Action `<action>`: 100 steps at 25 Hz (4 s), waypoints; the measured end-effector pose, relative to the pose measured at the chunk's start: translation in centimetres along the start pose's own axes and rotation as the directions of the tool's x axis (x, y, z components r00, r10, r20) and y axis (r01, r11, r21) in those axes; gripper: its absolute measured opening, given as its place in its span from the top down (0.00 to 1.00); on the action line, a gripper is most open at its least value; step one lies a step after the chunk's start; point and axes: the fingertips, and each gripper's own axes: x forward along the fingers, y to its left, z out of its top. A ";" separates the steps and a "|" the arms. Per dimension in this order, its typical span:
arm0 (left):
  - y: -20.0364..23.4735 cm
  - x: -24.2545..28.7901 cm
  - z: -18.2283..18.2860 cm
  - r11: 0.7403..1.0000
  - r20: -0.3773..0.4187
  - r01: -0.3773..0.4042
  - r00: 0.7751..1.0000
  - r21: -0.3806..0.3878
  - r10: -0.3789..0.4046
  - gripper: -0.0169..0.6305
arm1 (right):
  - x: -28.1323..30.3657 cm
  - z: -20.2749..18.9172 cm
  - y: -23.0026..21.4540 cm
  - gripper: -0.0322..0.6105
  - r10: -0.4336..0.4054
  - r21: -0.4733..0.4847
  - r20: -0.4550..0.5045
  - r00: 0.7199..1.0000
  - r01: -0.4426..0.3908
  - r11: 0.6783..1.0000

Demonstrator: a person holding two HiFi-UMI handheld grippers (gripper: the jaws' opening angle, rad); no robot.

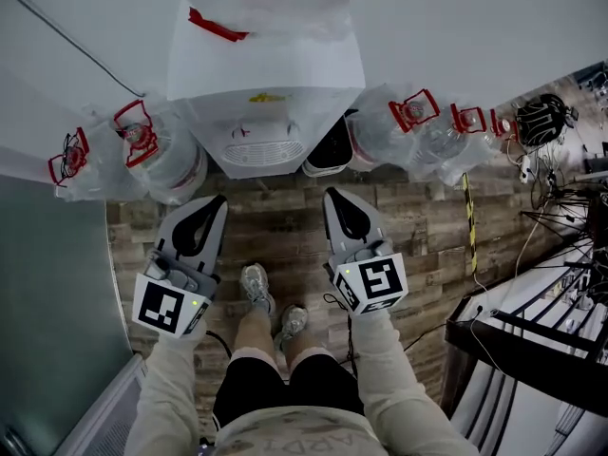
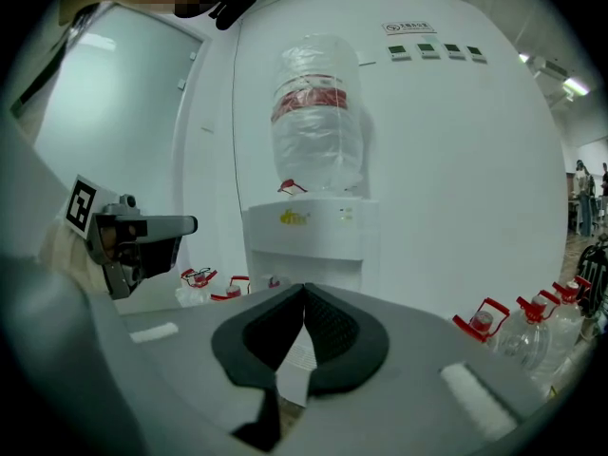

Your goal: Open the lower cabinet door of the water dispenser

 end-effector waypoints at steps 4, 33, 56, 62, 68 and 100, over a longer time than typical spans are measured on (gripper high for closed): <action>0.0 0.7 -3.8 1.000 0.005 -0.006 1.000 0.004 0.006 0.97 | 1.3 -4.0 -0.7 0.93 0.014 -0.006 -0.004 1.000 -0.014 1.000; 2.7 5.2 -32.9 0.990 0.126 -0.021 0.992 0.141 0.003 0.97 | 14.5 -36.5 -9.8 0.73 0.035 0.044 0.041 0.999 -0.036 0.998; 5.3 2.4 -36.0 0.987 0.132 -0.071 0.990 0.146 0.051 0.97 | 24.6 -41.0 -12.6 0.49 0.102 0.051 -0.109 0.989 -0.097 0.994; 6.1 1.8 -36.4 0.987 0.137 -0.086 0.988 0.136 0.067 0.97 | 24.6 -40.9 -12.5 0.49 0.083 0.060 -0.117 0.990 -0.076 0.995; 5.5 1.8 -36.8 0.987 0.128 -0.070 0.990 0.146 0.051 0.97 | 24.4 -41.0 -12.5 0.51 0.053 0.064 -0.119 0.991 -0.046 0.997; -0.8 1.7 -34.3 0.976 0.137 -0.063 0.990 0.207 0.035 0.97 | 12.5 -43.9 -4.3 0.53 0.171 0.122 -0.048 0.984 -0.164 0.979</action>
